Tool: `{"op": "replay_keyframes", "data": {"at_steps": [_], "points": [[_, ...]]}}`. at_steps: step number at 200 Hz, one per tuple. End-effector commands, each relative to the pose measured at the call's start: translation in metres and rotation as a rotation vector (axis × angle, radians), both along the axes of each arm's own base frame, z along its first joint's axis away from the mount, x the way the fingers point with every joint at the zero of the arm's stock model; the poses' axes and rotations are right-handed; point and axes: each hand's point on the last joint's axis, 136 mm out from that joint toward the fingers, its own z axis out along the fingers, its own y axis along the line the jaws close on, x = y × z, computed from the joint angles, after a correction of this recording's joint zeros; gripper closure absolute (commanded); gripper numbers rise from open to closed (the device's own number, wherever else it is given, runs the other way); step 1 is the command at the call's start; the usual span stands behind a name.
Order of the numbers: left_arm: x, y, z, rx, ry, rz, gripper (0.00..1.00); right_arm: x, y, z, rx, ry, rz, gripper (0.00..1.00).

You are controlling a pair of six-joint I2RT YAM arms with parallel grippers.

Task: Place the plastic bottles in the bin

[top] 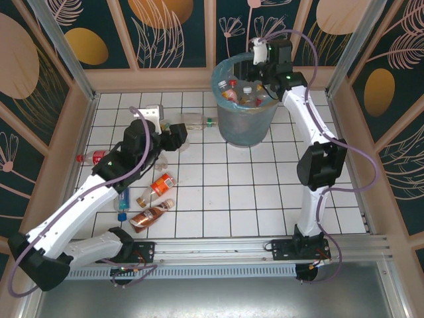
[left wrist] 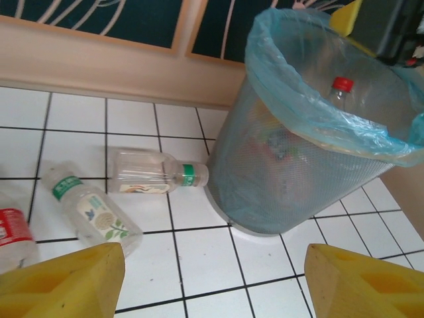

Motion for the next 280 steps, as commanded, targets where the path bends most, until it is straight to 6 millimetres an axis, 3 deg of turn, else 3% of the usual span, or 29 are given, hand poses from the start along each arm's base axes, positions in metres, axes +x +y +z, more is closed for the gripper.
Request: {"op": "replay_keyframes", "data": {"at_steps": [1, 41, 52, 79, 125, 156, 200, 250, 280], "points": [[-0.015, 0.026, -0.007, 0.008, 0.025, 0.086, 0.27, -0.03, 0.005, 0.053, 0.038, -0.043, -0.059, 0.52], [-0.042, 0.059, -0.024, -0.02, 0.084, 0.183, 0.26, -0.091, 0.052, 0.077, -0.012, -0.179, -0.049, 0.49], [-0.048, 0.067, -0.042, -0.01, 0.123, 0.209, 0.26, -0.11, 0.069, 0.079, -0.011, -0.21, -0.034, 0.49], [-0.057, 0.075, -0.06, -0.024, 0.172, 0.242, 0.25, -0.146, 0.11, 0.056, -0.003, -0.191, 0.034, 0.46], [-0.039, 0.074, -0.071, 0.026, 0.189, 0.267, 0.17, -0.168, 0.141, 0.005, 0.035, -0.021, 0.106, 0.47], [-0.005, 0.081, -0.091, 0.005, 0.244, 0.267, 0.16, -0.177, 0.142, -0.009, 0.009, 0.028, 0.118, 0.48], [0.039, 0.096, -0.141, 0.025, 0.347, 0.302, 0.16, -0.187, 0.126, -0.003, -0.009, -0.004, 0.101, 0.47], [0.069, 0.103, -0.198, 0.04, 0.453, 0.327, 0.16, -0.196, 0.105, 0.0, -0.043, -0.071, 0.071, 0.47], [0.079, 0.096, -0.225, 0.054, 0.51, 0.305, 0.16, -0.199, 0.096, -0.004, -0.071, -0.094, 0.06, 0.46]]}}
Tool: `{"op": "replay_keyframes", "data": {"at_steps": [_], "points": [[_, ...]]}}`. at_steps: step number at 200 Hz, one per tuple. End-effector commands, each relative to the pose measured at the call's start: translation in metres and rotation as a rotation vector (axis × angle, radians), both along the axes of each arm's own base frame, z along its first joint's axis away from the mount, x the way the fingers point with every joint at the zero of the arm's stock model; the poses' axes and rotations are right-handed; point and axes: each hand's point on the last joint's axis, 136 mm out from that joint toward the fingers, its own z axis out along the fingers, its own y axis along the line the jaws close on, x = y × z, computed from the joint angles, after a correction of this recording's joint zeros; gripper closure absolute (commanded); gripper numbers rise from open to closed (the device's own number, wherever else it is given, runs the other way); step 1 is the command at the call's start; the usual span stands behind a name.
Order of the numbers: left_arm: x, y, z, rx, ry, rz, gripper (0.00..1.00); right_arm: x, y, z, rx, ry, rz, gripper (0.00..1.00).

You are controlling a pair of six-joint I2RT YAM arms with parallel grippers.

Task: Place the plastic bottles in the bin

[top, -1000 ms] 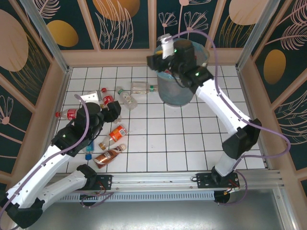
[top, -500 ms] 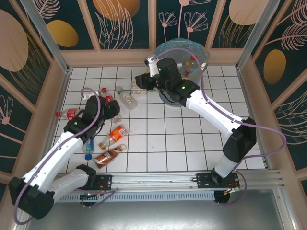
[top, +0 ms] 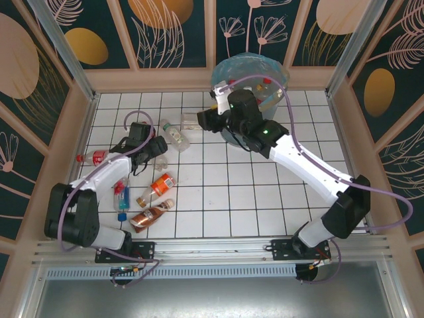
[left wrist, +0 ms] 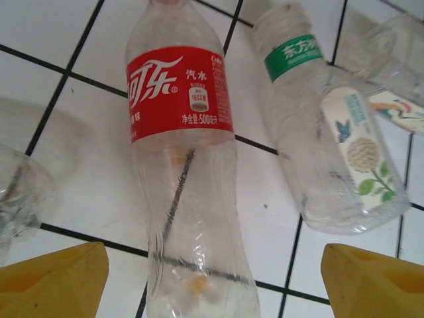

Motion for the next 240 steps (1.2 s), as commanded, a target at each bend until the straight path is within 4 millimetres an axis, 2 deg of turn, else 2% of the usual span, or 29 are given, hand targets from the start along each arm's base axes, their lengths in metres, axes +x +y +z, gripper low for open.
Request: {"op": "replay_keyframes", "data": {"at_steps": [1, 48, 75, 109, 131, 156, 174, 208, 240], "points": [[0.016, -0.008, -0.006, -0.02, -0.014, -0.037, 0.16, -0.001, -0.009, 0.011, -0.01, -0.072, -0.022, 0.46], [0.024, -0.012, -0.039, -0.002, 0.057, -0.05, 0.18, -0.002, -0.015, 0.007, -0.034, -0.089, -0.022, 0.45], [0.025, -0.013, -0.053, 0.006, 0.087, -0.063, 0.24, 0.0, -0.019, 0.005, -0.042, -0.092, -0.026, 0.44], [0.026, -0.013, -0.054, 0.014, 0.088, -0.07, 0.36, 0.001, -0.02, 0.004, -0.047, -0.094, -0.028, 0.44], [0.026, -0.011, -0.046, 0.024, 0.072, -0.066, 0.39, 0.0, -0.02, 0.004, -0.047, -0.097, -0.025, 0.44], [0.027, -0.005, -0.025, 0.044, 0.027, -0.053, 0.42, -0.002, -0.021, 0.004, -0.042, -0.09, -0.024, 0.44], [0.026, 0.0, -0.001, 0.064, -0.032, -0.045, 0.43, -0.004, -0.022, 0.008, -0.027, -0.091, -0.023, 0.44], [0.021, 0.007, 0.076, 0.099, -0.269, -0.073, 0.51, -0.013, -0.025, 0.032, 0.029, -0.136, -0.007, 0.44], [0.0, -0.009, 0.152, 0.083, -0.511, -0.214, 0.58, -0.026, -0.03, 0.063, 0.102, -0.211, 0.024, 0.44]]}}
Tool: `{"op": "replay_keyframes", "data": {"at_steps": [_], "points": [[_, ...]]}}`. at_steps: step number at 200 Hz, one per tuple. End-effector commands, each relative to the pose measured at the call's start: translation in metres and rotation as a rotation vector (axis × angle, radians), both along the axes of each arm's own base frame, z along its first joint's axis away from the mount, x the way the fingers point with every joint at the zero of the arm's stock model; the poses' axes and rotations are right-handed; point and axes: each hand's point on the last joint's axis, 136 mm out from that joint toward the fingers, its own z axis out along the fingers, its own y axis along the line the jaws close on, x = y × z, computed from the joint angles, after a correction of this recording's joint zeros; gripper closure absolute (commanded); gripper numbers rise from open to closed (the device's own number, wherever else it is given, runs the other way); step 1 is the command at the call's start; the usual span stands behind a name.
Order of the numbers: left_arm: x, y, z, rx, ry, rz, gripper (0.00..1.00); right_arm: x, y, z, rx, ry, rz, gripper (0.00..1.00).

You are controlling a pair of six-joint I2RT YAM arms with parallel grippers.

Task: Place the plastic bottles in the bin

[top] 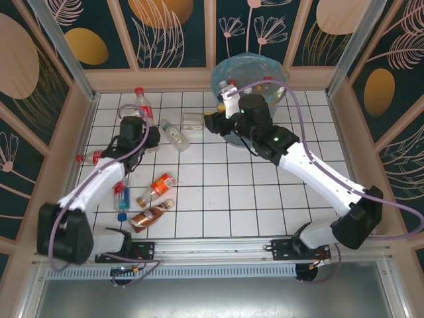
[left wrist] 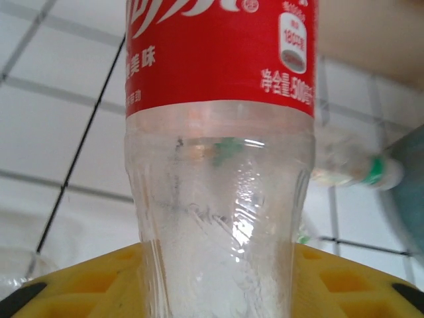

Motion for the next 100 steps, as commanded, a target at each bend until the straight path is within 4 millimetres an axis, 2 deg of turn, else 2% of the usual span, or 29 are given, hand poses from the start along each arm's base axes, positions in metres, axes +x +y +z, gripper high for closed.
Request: {"op": "replay_keyframes", "data": {"at_steps": [1, 20, 44, 78, 100], "points": [[-0.011, -0.01, 0.049, 0.043, -0.174, -0.113, 0.58, -0.012, -0.007, 0.042, 0.101, -0.106, 0.024, 0.44], [-0.03, -0.029, 0.083, 0.079, -0.279, -0.227, 0.6, -0.024, -0.01, 0.063, 0.162, -0.161, 0.066, 0.42], [-0.06, -0.061, 0.116, 0.125, -0.402, -0.386, 0.6, -0.046, -0.008, 0.09, 0.233, -0.23, 0.168, 0.39], [-0.096, -0.099, 0.145, 0.061, -0.519, -0.597, 0.63, -0.081, -0.003, 0.124, 0.32, -0.306, 0.338, 0.36], [-0.119, -0.119, 0.155, 0.022, -0.583, -0.732, 0.64, -0.09, -0.003, 0.139, 0.38, -0.303, 0.38, 0.32]]}}
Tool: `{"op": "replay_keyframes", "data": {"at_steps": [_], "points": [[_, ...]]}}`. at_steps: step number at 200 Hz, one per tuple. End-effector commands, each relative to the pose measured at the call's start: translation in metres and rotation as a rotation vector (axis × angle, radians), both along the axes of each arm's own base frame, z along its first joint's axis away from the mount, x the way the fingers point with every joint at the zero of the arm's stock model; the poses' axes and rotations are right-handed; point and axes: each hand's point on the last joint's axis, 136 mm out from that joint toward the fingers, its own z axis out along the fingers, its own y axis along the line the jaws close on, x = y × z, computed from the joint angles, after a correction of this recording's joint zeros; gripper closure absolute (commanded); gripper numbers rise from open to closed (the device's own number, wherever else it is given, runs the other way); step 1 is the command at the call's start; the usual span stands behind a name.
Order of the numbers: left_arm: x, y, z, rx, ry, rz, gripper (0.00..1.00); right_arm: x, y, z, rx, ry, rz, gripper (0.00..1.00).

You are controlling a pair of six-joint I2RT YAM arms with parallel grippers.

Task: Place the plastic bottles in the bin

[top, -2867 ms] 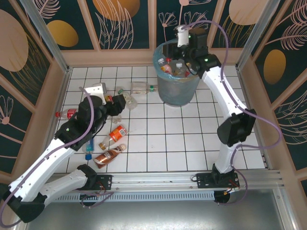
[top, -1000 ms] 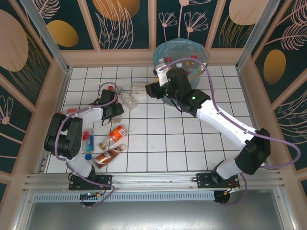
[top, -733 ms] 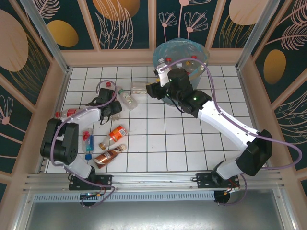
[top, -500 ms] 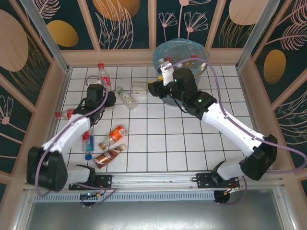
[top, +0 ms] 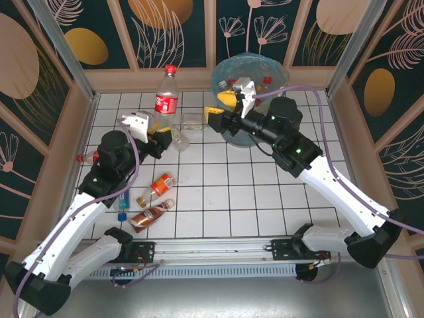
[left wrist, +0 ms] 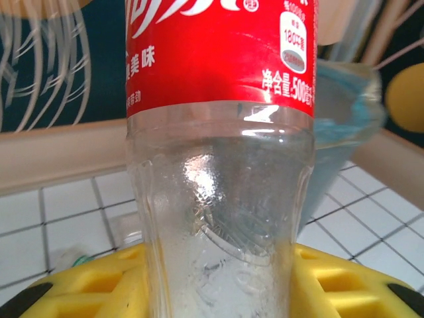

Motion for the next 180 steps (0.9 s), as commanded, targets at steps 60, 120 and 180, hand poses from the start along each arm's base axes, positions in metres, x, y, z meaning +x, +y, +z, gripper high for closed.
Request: {"op": "replay_keyframes", "data": {"at_steps": [60, 120, 180], "points": [[-0.055, -0.05, 0.015, 0.018, -0.177, -0.385, 0.63, -0.011, 0.007, 0.046, 0.156, 0.059, 0.185, 0.31], [-0.072, -0.052, 0.011, 0.036, -0.225, -0.447, 0.63, -0.008, 0.015, 0.04, 0.17, 0.12, 0.258, 0.32], [-0.073, -0.053, 0.003, 0.057, -0.211, -0.46, 0.64, -0.014, 0.025, 0.035, 0.17, 0.138, 0.348, 0.39]]}}
